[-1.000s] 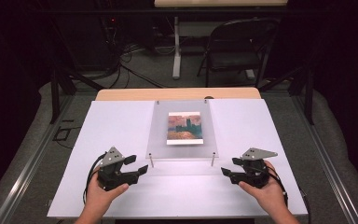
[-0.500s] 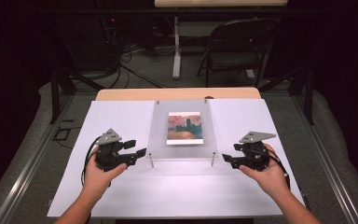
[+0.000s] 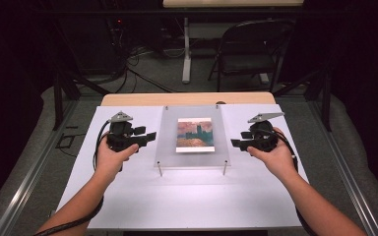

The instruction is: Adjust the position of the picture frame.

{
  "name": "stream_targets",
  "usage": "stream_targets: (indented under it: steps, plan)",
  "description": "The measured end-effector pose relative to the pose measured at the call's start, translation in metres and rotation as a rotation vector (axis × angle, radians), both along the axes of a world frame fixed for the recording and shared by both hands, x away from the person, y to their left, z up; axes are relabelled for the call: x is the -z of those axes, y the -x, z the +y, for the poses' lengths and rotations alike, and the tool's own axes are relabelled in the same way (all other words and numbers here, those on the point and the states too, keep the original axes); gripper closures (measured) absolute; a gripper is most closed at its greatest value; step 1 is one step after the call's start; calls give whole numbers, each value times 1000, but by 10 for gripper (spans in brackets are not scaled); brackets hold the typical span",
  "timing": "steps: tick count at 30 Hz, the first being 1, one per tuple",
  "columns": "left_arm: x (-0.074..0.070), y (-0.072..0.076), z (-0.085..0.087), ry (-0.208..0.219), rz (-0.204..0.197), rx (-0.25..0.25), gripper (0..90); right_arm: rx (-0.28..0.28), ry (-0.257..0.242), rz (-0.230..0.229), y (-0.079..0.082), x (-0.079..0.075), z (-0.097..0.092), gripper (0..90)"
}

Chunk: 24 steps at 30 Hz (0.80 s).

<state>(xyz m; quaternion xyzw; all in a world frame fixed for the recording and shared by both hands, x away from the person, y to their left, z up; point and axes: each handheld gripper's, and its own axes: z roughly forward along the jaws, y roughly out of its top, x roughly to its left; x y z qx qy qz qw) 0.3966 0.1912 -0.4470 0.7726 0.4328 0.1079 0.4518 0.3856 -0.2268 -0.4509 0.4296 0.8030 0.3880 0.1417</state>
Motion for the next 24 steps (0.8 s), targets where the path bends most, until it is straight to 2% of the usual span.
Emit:
stream_targets:
  steps: [4,8,12,15,20,24]
  plan:
    - [3,-17,-2,7,45,-33,445,28,0,-2,-17,0,4,464]
    - [1,-36,-4,6,67,-69,446,60,-20,11,-35,2,6,462]
    - [-1,-51,-6,13,57,-87,447,69,-24,23,-51,2,10,461]
    - [-1,-62,-5,20,56,-100,448,77,-53,36,-63,4,14,470]
    - [7,-79,-4,17,79,-140,449,114,-63,61,-85,13,17,490]
    - [15,-88,-3,17,105,-160,438,146,-94,82,-100,22,18,494]
